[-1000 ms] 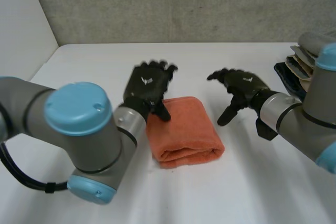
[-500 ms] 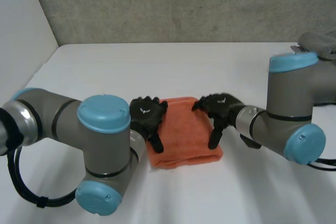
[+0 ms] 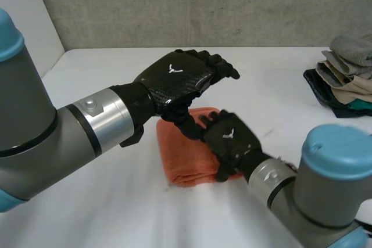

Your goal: Fold the laundry.

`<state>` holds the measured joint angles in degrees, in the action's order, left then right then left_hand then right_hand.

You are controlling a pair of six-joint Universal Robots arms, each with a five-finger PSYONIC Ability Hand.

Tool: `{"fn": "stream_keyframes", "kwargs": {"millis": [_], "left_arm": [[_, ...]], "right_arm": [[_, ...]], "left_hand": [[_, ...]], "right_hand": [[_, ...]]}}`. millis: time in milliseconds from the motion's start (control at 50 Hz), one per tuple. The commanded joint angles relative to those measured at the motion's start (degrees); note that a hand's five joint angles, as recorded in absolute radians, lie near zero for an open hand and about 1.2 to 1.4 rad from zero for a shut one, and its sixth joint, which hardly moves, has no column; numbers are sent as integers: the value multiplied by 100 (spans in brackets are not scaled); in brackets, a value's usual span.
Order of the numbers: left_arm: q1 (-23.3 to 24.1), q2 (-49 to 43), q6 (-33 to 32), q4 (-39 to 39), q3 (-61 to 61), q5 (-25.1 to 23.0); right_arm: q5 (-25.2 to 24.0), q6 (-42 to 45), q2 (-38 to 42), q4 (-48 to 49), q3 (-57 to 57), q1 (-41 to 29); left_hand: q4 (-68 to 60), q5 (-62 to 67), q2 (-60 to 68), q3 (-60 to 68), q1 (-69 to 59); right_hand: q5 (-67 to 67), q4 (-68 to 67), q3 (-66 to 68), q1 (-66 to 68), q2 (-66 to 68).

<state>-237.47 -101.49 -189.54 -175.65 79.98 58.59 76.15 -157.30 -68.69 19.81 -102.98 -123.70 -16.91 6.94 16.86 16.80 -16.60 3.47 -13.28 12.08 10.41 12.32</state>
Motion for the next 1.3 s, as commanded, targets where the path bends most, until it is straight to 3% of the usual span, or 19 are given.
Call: {"fn": "stream_keyframes", "kwargs": {"millis": [20,620,860,940,1020,1180,1300], "left_arm": [[-36,209,13,4,1,-41],[-27,147,13,-4,88,56],[-36,191,22,-22,115,56],[-45,200,22,-22,115,56],[-62,218,22,-22,115,56],[-141,218,22,-22,106,56],[-186,235,31,-22,106,65]], "right_arm": [[233,340,611,374,-21,-110],[207,604,1604,726,1034,-119],[189,560,2026,673,1790,-119],[102,552,2149,673,2027,-119],[-153,525,2219,708,2229,-110],[-268,499,2176,673,2555,-22],[-346,534,1728,603,2265,803]], "left_hand": [[-340,336,344,351,-370],[-307,303,311,317,-337],[-307,303,311,317,-337],[-307,303,311,317,-337],[-307,303,311,317,-337],[-323,319,327,334,-354],[-323,319,327,334,-354]], "right_hand": [[-347,328,-208,-41,-232],[-347,328,-208,-41,-232],[1190,-1210,1329,1496,1305],[3154,-3174,3293,3460,3269],[6634,-6653,6773,6939,6749],[6653,-6672,6792,6959,6768],[6653,-6672,6792,6959,6768]]}}
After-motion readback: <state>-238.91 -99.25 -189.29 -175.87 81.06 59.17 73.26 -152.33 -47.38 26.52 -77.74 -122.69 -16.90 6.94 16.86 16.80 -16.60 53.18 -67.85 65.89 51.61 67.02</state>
